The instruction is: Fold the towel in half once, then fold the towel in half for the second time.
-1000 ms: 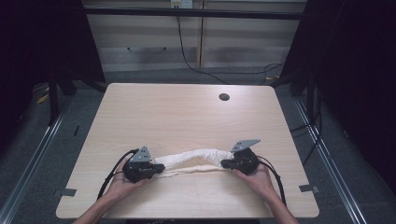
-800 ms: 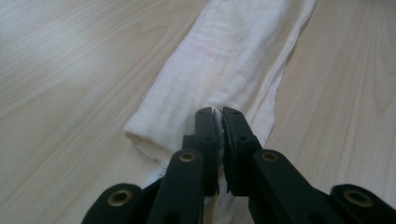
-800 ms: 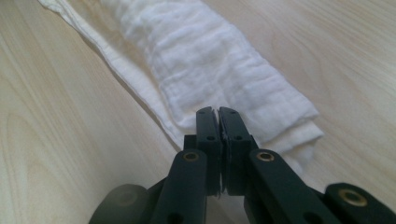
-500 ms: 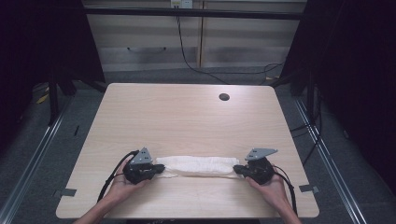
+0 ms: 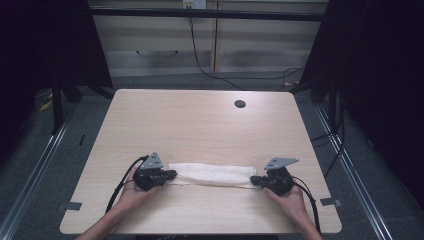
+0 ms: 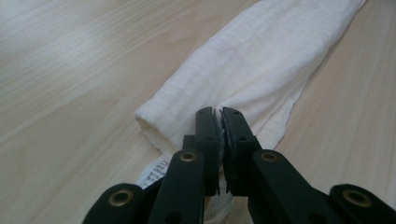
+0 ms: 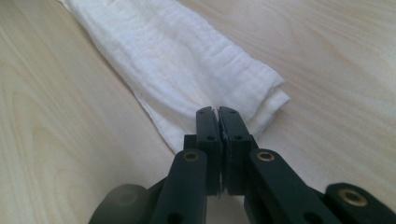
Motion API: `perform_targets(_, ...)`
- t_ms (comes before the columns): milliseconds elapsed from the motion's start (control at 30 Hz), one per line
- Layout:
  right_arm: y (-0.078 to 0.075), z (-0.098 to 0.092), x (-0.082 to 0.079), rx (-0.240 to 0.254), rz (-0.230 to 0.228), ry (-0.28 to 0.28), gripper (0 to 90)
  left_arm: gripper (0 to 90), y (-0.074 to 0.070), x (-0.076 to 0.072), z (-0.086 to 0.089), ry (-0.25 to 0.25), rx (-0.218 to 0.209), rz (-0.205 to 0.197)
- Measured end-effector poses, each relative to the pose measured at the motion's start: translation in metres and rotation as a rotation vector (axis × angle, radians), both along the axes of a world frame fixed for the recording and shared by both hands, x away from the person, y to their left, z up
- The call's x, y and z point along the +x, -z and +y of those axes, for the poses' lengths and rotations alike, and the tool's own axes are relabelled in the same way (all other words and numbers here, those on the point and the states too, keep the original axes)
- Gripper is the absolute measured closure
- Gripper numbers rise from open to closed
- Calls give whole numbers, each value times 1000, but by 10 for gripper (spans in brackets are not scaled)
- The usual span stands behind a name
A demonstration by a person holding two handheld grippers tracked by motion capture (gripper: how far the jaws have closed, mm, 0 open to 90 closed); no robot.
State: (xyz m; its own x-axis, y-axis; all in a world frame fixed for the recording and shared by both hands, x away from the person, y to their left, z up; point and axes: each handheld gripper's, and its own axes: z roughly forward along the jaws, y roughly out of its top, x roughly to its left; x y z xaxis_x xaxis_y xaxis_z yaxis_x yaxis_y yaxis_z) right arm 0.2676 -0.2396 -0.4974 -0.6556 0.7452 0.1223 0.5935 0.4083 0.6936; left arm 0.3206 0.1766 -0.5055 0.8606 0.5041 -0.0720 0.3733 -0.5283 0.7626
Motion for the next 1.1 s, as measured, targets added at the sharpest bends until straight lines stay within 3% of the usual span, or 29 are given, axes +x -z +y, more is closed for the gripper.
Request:
perform_targets(167,1,2,17,1,-15,30,878,857,1,11,-4,-51,14,-39)
perform_targets(233,1,4,21,-8,-17,36,877,856,1,11,-4,-49,17,-41)
perform_targets(333,2,4,23,-3,-17,37,877,856,1,13,-2,-47,1,-15)
perform_targets(667,3,3,22,12,-12,43,874,855,2,18,2,-52,-32,9)
perform_targets(933,3,3,22,8,-17,39,874,832,2,20,5,-56,-68,54)
perform_targets(967,3,3,21,11,-17,42,873,711,0,19,5,-50,-70,51)
perform_targets(1100,3,3,21,9,-17,38,864,581,-11,13,11,-49,-111,57)
